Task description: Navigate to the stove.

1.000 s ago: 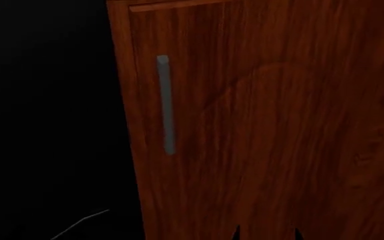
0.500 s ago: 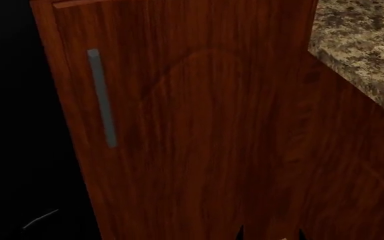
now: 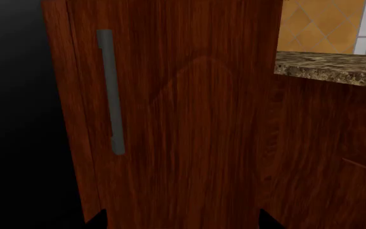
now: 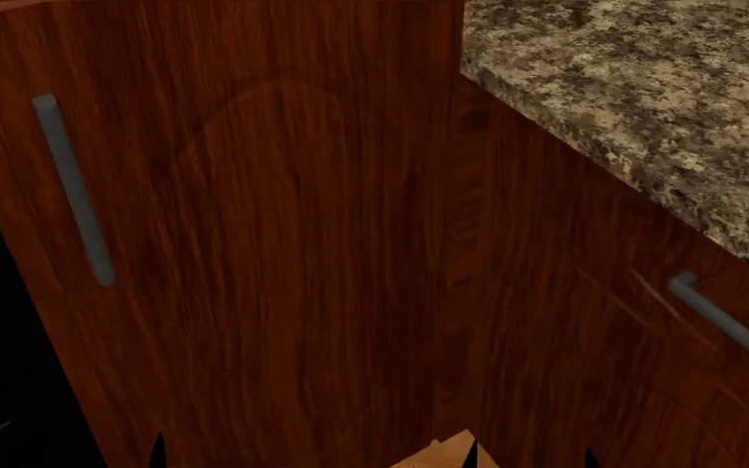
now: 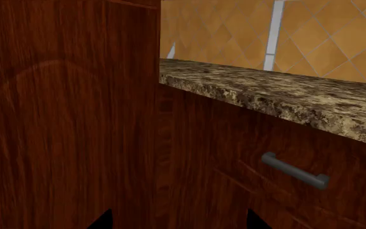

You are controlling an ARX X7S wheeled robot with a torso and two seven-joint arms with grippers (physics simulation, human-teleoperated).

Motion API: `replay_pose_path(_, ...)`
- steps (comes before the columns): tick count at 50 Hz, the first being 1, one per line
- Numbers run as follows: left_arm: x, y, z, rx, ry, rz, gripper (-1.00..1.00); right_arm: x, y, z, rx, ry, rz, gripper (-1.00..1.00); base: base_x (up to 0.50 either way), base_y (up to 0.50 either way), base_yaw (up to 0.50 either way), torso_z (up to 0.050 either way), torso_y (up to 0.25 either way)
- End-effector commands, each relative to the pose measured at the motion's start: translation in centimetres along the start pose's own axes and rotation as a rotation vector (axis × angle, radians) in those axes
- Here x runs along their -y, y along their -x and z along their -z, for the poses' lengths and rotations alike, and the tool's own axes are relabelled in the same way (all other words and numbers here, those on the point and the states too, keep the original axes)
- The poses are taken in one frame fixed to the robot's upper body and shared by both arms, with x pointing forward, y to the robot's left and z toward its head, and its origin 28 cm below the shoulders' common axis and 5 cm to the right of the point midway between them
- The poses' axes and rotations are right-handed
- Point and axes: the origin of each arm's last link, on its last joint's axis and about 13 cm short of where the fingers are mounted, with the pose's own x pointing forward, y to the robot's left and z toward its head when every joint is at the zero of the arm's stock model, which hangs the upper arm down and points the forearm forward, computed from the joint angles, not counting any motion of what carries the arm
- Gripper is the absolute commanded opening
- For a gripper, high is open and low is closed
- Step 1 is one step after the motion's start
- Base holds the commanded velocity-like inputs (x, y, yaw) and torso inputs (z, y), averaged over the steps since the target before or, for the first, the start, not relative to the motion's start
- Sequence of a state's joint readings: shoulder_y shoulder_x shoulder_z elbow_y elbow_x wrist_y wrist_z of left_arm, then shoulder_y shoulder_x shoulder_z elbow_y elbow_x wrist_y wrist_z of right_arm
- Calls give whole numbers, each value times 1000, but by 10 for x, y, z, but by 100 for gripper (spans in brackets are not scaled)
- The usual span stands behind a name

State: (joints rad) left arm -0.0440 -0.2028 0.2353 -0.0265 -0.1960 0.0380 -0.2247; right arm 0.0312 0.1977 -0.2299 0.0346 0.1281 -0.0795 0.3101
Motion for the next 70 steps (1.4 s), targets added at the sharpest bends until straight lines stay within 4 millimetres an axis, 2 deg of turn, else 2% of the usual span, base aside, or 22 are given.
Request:
replay_pose_path(1,0,0,0,2,-1,-2,100,0,0,1,-1,-2,2,100,-94,63,-500,0,0)
replay_pose_path(70,1,-2,-1,8,-6,5,100,1,1,0,-11,-10,18,100,-78,82,-500,0,0)
